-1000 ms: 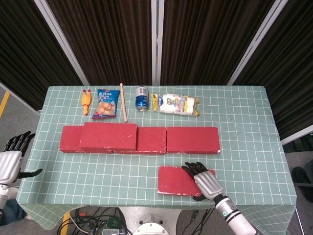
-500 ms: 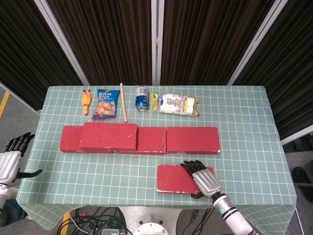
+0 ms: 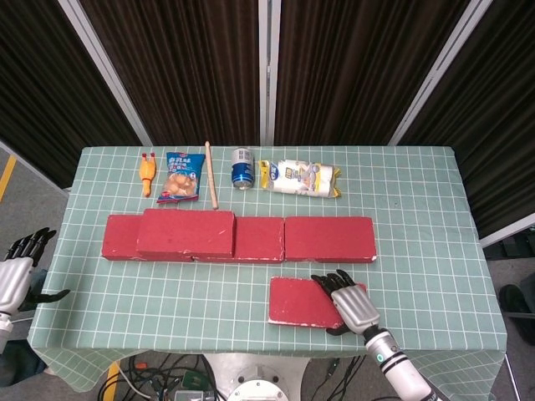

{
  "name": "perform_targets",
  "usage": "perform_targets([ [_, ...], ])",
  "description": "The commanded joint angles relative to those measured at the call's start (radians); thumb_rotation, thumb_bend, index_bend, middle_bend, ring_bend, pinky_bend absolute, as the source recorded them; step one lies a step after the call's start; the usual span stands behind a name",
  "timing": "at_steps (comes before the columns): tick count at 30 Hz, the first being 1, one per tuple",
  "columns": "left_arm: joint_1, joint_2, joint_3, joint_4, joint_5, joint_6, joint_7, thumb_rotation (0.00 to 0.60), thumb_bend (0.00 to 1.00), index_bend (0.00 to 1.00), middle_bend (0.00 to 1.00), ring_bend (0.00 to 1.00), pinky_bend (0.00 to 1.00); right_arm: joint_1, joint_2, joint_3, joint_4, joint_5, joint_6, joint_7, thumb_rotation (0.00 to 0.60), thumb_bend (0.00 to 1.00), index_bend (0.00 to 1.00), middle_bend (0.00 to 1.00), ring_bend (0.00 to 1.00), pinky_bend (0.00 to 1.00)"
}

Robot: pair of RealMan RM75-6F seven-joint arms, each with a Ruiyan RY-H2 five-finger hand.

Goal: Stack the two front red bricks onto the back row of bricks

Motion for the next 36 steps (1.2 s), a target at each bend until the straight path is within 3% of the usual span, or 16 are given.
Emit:
perform_targets([
  [1, 0.002, -0.001, -0.001, -0.002, 0.002, 0.001, 0.003, 0.6, 0.0, 0.03, 0.0, 0.0, 0.0, -0.004, 0.0, -0.003, 0.008, -0.018, 0.016, 0.02, 0.6, 0.03, 0.14, 0.26, 0.15, 0.03],
  [11, 0.006, 0.006, -0.007, -0.019, 0.005, -0.001, 0.014, 0.6, 0.0, 0.03, 0.0, 0.0, 0.0, -0.002, 0.082, 0.013, -0.049, -0.09, 0.068, 0.087, 0.6, 0.04, 0.15, 0.27, 0.18, 0.1],
  [16, 0.004, 0.005, -0.011, -0.024, 0.002, -0.009, 0.015, 0.6, 0.0, 0.03, 0.0, 0.0, 0.0, 0.05, 0.157, 0.097, -0.104, -0.082, 0.061, 0.092, 0.6, 0.04, 0.15, 0.27, 0.18, 0.11],
  [21, 0.004, 0.003, -0.013, -0.026, 0.001, -0.011, 0.026, 0.6, 0.0, 0.03, 0.0, 0.0, 0.0, 0.141, 0.212, 0.191, -0.115, -0.023, -0.014, 0.065, 0.6, 0.04, 0.15, 0.26, 0.18, 0.11],
  [27, 0.008, 0.005, -0.013, -0.033, 0.005, -0.011, 0.027, 0.6, 0.0, 0.03, 0.0, 0.0, 0.0, 0.263, 0.237, 0.258, -0.06, 0.033, -0.156, 0.114, 0.6, 0.04, 0.15, 0.26, 0.18, 0.1],
  [36, 0.005, 0.004, -0.017, -0.023, 0.009, -0.023, -0.004, 0.6, 0.0, 0.03, 0.0, 0.0, 0.0, 0.394, 0.176, 0.287, 0.088, 0.164, -0.277, 0.115, 0.6, 0.04, 0.15, 0.26, 0.18, 0.11],
])
